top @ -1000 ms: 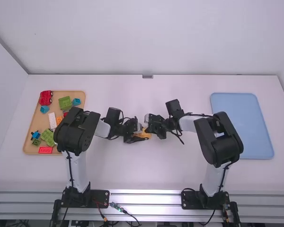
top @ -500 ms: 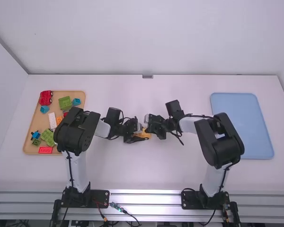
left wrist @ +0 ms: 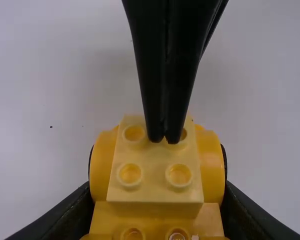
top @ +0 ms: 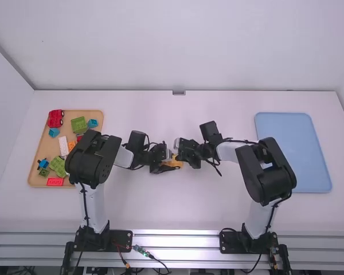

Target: Assemble lego blocks to make yellow taxi

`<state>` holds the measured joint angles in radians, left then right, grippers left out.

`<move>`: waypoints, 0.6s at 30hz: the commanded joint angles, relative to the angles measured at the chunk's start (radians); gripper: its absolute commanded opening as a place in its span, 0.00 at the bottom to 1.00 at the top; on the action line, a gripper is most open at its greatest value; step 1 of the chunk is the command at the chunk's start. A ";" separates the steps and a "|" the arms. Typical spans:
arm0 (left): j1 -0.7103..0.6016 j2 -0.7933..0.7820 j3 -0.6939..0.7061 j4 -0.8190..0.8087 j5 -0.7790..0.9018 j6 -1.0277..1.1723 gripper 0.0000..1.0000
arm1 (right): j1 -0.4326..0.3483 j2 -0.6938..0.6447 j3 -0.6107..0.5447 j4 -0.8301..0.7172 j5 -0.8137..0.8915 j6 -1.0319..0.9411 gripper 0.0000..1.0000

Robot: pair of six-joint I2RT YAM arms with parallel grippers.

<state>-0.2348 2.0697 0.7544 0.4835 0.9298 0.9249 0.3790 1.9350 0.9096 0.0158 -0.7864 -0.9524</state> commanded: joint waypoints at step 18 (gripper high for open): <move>-0.008 0.033 -0.052 -0.067 -0.138 0.120 0.02 | -0.168 -0.220 -0.034 -0.100 -0.074 -0.100 0.31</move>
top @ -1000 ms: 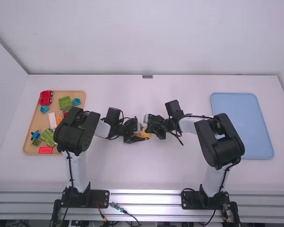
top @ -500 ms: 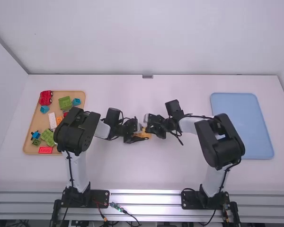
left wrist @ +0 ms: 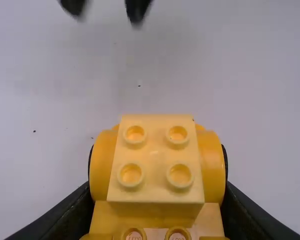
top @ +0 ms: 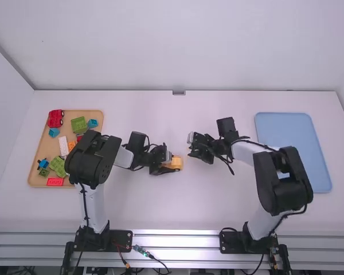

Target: Assemble lego blocks to make yellow taxi

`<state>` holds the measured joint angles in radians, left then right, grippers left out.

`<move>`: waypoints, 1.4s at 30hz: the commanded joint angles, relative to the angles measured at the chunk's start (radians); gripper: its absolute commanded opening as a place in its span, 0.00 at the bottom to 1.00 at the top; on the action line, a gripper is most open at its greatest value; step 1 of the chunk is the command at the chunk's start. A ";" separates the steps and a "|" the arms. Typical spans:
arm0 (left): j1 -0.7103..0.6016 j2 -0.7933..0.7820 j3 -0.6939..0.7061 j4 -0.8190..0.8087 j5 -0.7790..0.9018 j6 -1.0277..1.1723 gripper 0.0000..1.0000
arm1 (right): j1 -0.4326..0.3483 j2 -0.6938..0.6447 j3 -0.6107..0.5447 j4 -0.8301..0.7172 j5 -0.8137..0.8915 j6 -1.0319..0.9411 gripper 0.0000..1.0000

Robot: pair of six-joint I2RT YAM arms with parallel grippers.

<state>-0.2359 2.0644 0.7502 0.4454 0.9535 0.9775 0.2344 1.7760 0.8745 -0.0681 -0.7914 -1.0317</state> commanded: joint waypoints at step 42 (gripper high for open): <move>0.075 -0.443 0.064 -0.464 -0.395 -0.008 0.99 | -0.097 -0.158 0.001 0.011 0.083 0.311 0.99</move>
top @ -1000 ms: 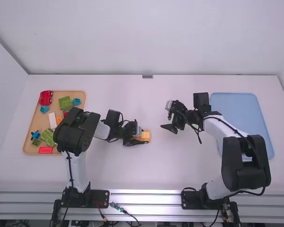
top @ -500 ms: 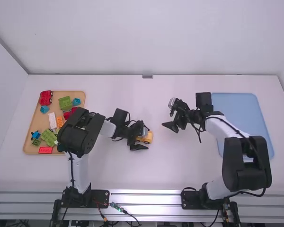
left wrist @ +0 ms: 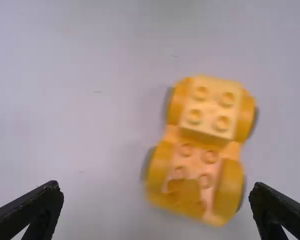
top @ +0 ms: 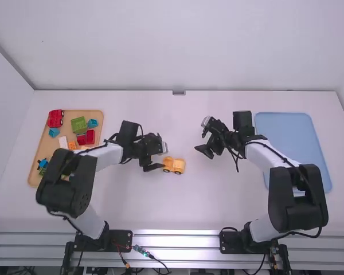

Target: Assemble lego blocks to make yellow taxi

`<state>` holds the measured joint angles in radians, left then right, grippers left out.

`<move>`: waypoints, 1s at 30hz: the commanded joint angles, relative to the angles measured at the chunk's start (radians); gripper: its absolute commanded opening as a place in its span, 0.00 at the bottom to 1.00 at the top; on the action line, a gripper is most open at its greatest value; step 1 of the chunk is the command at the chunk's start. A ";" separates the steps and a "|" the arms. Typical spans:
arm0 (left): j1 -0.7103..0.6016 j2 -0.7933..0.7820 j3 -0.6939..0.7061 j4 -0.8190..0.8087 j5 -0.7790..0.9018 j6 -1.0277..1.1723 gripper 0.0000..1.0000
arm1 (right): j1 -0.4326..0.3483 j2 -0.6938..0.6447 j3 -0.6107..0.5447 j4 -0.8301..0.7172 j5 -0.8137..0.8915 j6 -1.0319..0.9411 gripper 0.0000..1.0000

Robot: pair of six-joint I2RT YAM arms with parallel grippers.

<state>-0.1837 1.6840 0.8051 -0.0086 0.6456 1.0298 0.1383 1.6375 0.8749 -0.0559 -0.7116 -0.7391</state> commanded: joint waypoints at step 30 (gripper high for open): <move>0.687 -0.084 0.418 -0.604 -0.515 -1.116 0.99 | 0.077 -0.020 0.003 0.131 0.335 0.190 0.99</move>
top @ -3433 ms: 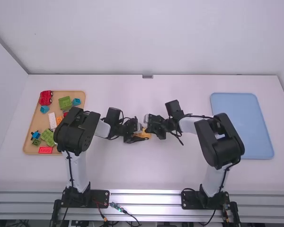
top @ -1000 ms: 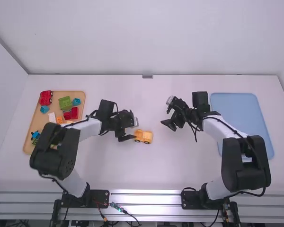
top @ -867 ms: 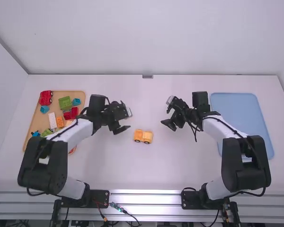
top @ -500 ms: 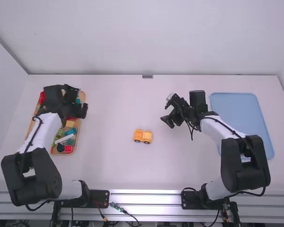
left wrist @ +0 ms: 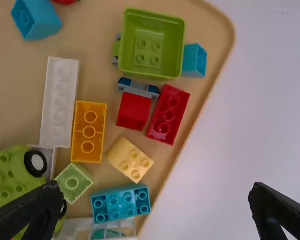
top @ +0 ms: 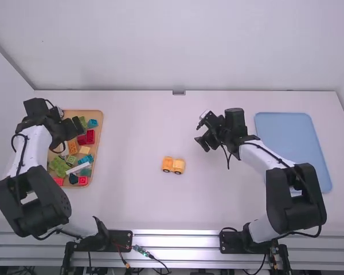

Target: Assemble lego blocks to make yellow taxi

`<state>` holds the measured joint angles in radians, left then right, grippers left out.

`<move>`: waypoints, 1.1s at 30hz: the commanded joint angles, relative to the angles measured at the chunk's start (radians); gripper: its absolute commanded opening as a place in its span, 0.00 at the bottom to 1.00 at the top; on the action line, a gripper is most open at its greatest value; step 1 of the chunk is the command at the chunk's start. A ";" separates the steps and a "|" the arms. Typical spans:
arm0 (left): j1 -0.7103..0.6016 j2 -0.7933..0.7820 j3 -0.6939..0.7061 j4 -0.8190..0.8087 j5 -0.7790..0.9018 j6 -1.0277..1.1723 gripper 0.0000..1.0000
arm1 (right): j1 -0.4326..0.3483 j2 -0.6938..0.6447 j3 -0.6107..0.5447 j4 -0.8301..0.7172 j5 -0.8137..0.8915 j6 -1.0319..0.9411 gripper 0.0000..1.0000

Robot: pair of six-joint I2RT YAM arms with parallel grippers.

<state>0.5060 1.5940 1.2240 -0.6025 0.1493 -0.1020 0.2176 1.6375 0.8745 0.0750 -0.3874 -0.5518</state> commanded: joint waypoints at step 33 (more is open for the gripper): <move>-0.019 0.190 0.041 -0.104 -0.066 -0.713 0.99 | 0.000 -0.020 0.036 -0.003 0.026 0.058 0.99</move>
<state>0.4988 1.7573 1.2118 -0.6910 0.1081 -0.7742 0.2134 1.6375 0.8818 0.0715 -0.3599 -0.4999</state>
